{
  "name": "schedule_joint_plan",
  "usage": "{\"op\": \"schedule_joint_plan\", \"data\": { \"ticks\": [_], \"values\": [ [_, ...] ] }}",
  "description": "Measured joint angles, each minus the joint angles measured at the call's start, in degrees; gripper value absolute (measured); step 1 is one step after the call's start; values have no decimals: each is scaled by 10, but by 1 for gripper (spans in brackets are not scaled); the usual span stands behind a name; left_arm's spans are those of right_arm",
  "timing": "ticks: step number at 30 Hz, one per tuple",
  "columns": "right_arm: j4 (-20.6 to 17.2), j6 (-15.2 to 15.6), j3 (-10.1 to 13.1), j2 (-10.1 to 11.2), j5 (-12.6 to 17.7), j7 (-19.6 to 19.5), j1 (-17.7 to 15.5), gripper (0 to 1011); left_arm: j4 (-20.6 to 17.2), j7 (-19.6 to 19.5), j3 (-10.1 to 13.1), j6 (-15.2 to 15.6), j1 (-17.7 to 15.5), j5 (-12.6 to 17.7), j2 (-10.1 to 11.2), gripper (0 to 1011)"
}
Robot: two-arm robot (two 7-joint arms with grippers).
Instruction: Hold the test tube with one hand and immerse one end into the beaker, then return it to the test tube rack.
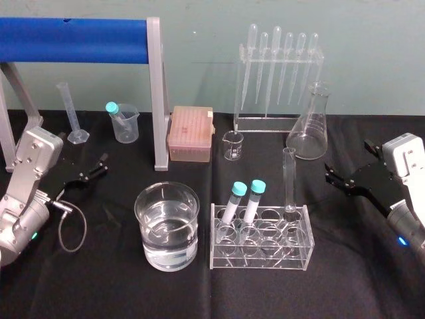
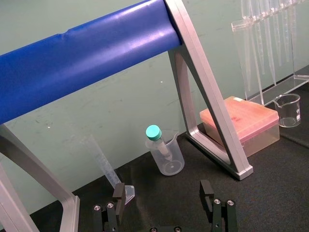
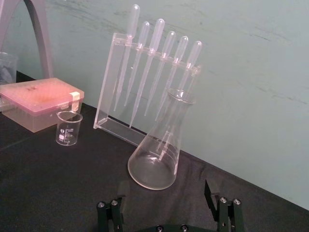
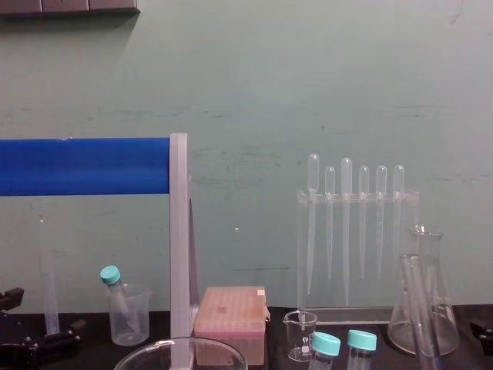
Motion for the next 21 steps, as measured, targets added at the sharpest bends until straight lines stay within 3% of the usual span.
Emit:
{"op": "schedule_joint_plan", "data": {
  "ticks": [21],
  "values": [
    [0,0,0,0,0,0,0,1003,0,0,0,0,0,0,0,1000]
  ]
}}
